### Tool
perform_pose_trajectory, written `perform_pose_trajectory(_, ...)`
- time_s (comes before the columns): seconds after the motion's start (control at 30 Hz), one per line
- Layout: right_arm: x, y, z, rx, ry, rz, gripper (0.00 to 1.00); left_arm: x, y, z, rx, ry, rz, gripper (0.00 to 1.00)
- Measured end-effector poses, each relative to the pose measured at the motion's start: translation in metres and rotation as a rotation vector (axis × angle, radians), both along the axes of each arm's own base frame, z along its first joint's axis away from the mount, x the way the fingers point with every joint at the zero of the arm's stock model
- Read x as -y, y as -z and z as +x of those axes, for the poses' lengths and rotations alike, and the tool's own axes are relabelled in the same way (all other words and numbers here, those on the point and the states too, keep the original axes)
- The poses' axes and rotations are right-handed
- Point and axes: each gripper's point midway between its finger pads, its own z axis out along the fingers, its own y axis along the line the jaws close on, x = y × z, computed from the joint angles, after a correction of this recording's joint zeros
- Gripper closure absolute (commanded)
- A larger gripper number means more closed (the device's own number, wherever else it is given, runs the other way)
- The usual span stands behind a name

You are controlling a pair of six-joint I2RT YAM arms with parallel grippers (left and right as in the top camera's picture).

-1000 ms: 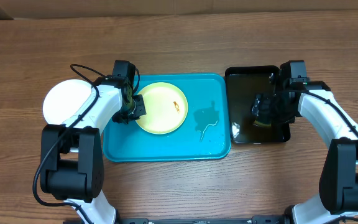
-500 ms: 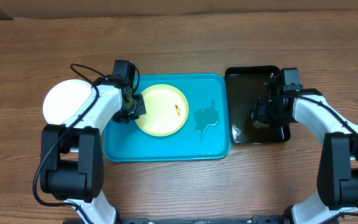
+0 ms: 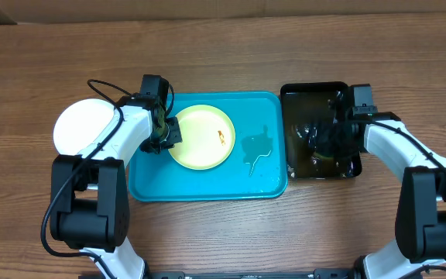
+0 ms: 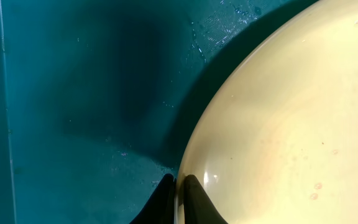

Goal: Clean dirty plates on tray and stack at the side
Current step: 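Grasp the sponge in the black tray and rub it in water, right gripper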

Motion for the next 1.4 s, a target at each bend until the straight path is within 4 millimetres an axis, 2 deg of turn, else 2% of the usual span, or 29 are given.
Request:
perform_pose_trajectory(0.07, 0.004, 0.001, 0.005, 0.017, 0.007, -0.02, 0.22, 0.0, 0.0, 0.0, 0.0, 0.0, 0.0, 0.91)
perform_pose_trajectory(0.1, 0.005, 0.001, 0.007, 0.025, 0.009, -0.028, 0.28, 0.0, 0.0, 0.0, 0.0, 0.0, 0.0, 0.91)
perform_pose_trajectory(0.13, 0.006, 0.0, 0.008, 0.032, 0.012, -0.036, 0.38, 0.0, 0.0, 0.0, 0.001, 0.0, 0.0, 0.91)
perform_pose_trajectory(0.2, 0.008, 0.001, 0.009, 0.032, 0.016, -0.045, 0.85, 0.0, 0.0, 0.001, 0.002, 0.0, -0.001, 0.9)
perform_pose_trajectory(0.23, 0.009, 0.001, 0.009, 0.033, 0.016, -0.05, 0.92, 0.0, 0.0, 0.001, 0.004, 0.0, 0.0, 0.91)
perform_pose_trajectory(0.27, 0.009, 0.001, 0.009, 0.032, 0.018, -0.05, 0.92, 0.0, 0.0, 0.001, 0.005, 0.0, -0.001, 0.91)
perform_pose_trajectory(0.3, 0.009, 0.002, 0.009, 0.03, 0.019, -0.05, 0.82, 0.0, 0.0, 0.001, 0.005, 0.0, -0.001, 0.91)
perform_pose_trajectory(0.33, 0.009, 0.002, 0.009, 0.03, 0.025, -0.048, 0.49, 0.0, 0.0, 0.001, 0.006, 0.0, -0.001, 0.91)
perform_pose_trajectory(0.37, 0.009, 0.002, 0.009, 0.03, 0.03, -0.049, 0.36, 0.0, 0.0, 0.002, 0.008, 0.0, -0.001, 0.91)
perform_pose_trajectory(0.47, 0.01, 0.002, 0.011, 0.041, 0.024, -0.054, 0.25, 0.0, 0.0, 0.002, 0.008, 0.001, -0.001, 0.87)
perform_pose_trajectory(0.53, 0.01, 0.001, 0.014, 0.052, 0.025, -0.057, 0.24, 0.0, 0.0, 0.002, 0.008, 0.0, -0.001, 0.87)
perform_pose_trajectory(0.57, 0.01, 0.0, 0.016, 0.06, 0.022, -0.058, 0.27, 0.0, 0.0, 0.002, 0.008, 0.0, -0.001, 0.87)
perform_pose_trajectory(0.6, 0.01, -0.001, 0.018, 0.07, 0.022, -0.058, 0.37, 0.0, 0.0, 0.002, 0.008, 0.0, -0.001, 0.87)
perform_pose_trajectory(0.63, 0.01, -0.002, 0.02, 0.08, 0.019, -0.058, 0.53, 0.0, 0.0, 0.002, 0.009, 0.0, -0.001, 0.86)
perform_pose_trajectory(0.67, 0.01, -0.002, 0.022, 0.09, 0.019, -0.06, 0.61, 0.0, 0.0, 0.002, 0.01, 0.0, -0.001, 0.87)
perform_pose_trajectory(0.77, 0.011, -0.004, 0.026, 0.106, 0.026, -0.06, 0.63, 0.0, 0.0, 0.003, 0.012, 0.0, -0.001, 0.86)
perform_pose_trajectory(0.8, 0.01, -0.004, 0.026, 0.106, 0.026, -0.058, 0.56, 0.0, 0.0, 0.003, 0.012, 0.0, -0.001, 0.86)
perform_pose_trajectory(0.87, 0.011, -0.003, 0.026, 0.103, 0.03, -0.058, 0.24, 0.0, 0.0, 0.003, 0.012, 0.0, -0.001, 0.86)
perform_pose_trajectory(0.97, 0.008, -0.002, 0.023, 0.092, 0.022, -0.043, 0.0, 0.0, 0.0, 0.003, 0.012, 0.0, -0.001, 0.82)
perform_pose_trajectory(1.13, -0.001, -0.002, -0.001, -0.014, -0.002, 0.008, 0.0, 0.0, 0.0, 0.003, 0.012, 0.0, -0.002, 0.82)
perform_pose_trajectory(1.23, -0.003, -0.001, -0.026, -0.116, -0.006, 0.022, 0.1, 0.0, 0.0, 0.003, 0.012, 0.0, -0.002, 0.82)
perform_pose_trajectory(1.3, -0.004, 0.001, -0.044, -0.188, -0.01, 0.026, 0.21, 0.0, 0.0, 0.003, 0.012, 0.0, -0.001, 0.81)
perform_pose_trajectory(1.33, -0.004, 0.001, -0.048, -0.205, -0.01, 0.027, 0.31, 0.0, 0.0, 0.003, 0.012, 0.0, -0.002, 0.81)
perform_pose_trajectory(1.37, -0.004, 0.001, -0.05, -0.215, -0.013, 0.029, 0.49, 0.0, 0.0, 0.003, 0.012, 0.0, -0.002, 0.81)
perform_pose_trajectory(1.4, -0.005, 0.001, -0.051, -0.217, -0.012, 0.032, 0.61, 0.0, 0.0, 0.003, 0.012, 0.0, -0.002, 0.81)
